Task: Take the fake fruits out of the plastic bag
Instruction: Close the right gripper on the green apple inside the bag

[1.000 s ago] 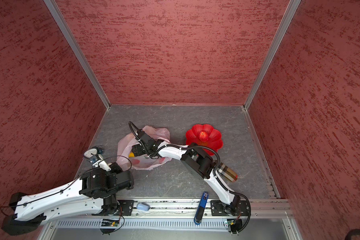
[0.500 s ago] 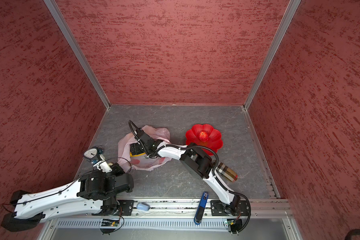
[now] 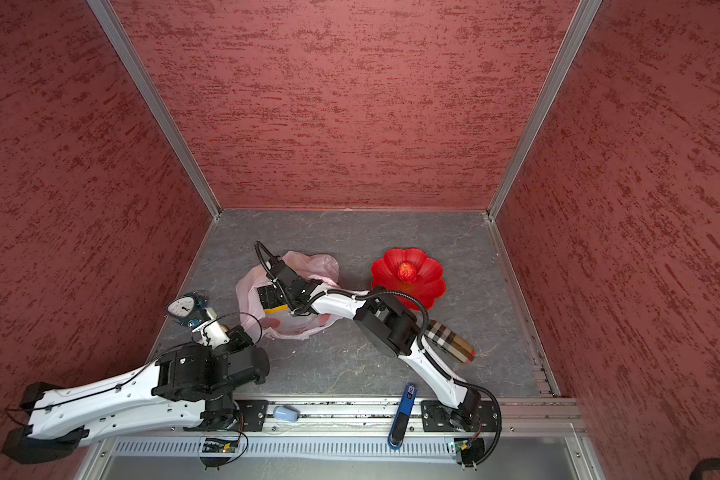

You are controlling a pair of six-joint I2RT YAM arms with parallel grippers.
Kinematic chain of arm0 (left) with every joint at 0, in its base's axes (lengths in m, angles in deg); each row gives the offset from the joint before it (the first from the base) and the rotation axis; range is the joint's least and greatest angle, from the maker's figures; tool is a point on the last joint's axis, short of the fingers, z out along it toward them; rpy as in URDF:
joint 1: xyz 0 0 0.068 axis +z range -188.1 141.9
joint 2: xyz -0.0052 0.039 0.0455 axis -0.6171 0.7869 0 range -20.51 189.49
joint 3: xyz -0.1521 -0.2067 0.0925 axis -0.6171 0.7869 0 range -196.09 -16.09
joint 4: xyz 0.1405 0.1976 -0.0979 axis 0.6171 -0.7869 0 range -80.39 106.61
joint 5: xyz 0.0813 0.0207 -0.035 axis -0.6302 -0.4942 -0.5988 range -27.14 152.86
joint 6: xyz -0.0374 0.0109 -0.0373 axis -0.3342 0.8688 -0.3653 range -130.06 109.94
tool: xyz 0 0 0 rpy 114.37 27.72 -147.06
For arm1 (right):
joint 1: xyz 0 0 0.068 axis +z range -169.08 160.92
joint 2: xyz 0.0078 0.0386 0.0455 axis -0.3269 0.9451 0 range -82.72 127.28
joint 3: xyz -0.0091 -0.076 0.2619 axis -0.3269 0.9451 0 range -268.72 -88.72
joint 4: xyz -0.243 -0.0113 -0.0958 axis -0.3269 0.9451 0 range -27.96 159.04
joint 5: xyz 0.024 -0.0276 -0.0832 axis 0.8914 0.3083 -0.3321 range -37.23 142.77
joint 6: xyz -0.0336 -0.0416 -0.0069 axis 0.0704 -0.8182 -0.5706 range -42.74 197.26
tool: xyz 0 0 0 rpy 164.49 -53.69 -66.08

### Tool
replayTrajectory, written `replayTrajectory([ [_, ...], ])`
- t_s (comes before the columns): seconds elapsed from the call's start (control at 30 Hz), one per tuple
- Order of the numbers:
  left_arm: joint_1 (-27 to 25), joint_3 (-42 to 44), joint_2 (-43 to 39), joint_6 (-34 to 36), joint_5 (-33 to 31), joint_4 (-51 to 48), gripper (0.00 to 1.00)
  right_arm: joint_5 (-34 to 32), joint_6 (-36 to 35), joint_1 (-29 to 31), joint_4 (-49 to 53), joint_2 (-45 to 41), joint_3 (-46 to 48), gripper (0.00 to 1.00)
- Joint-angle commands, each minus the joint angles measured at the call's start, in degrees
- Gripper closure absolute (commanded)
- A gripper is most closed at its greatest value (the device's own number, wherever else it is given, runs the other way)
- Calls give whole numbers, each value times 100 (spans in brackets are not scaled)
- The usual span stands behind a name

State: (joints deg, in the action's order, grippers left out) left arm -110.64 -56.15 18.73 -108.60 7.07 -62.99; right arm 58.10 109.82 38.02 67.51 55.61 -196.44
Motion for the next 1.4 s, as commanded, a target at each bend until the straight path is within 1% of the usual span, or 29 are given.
replayTrajectory([
  [0.0, -35, 40, -65, 140, -65, 77, 98, -108, 110, -32, -63, 226, -267, 18],
  [0.17, -59, 50, -92, 138, -45, 86, 98, -137, 180, -57, -139, 336, -293, 21],
  [0.33, -59, 60, -101, 111, -35, 63, 98, -163, 172, -63, -181, 356, -261, 28],
  [0.47, -59, 69, -119, 24, -33, -36, 98, -166, 104, -72, -236, 272, -185, 38],
  [0.57, -50, 59, -123, -277, -78, -279, 98, -102, 16, -79, -300, 158, -78, 48],
  [0.7, 21, 25, -119, -458, -151, -545, 98, -88, -116, -77, -311, -82, 146, 55],
  [0.77, 138, 6, -116, -461, -182, -619, 98, -78, -180, -66, -319, -252, 311, 57],
  [1.0, 772, 37, -161, 364, -112, -201, 97, -115, -423, -33, -219, -839, 819, 61],
  [1.17, 1156, 145, -268, 1258, 64, 589, 97, -120, -518, -6, -192, -1245, 1251, 63],
  [1.27, 1314, 216, -268, 1565, 181, 923, 97, -106, -557, 2, -154, -1457, 1469, 63],
  [1.37, 1359, 257, -253, 1709, 214, 1119, 97, -85, -583, 11, -69, -1632, 1638, 64],
])
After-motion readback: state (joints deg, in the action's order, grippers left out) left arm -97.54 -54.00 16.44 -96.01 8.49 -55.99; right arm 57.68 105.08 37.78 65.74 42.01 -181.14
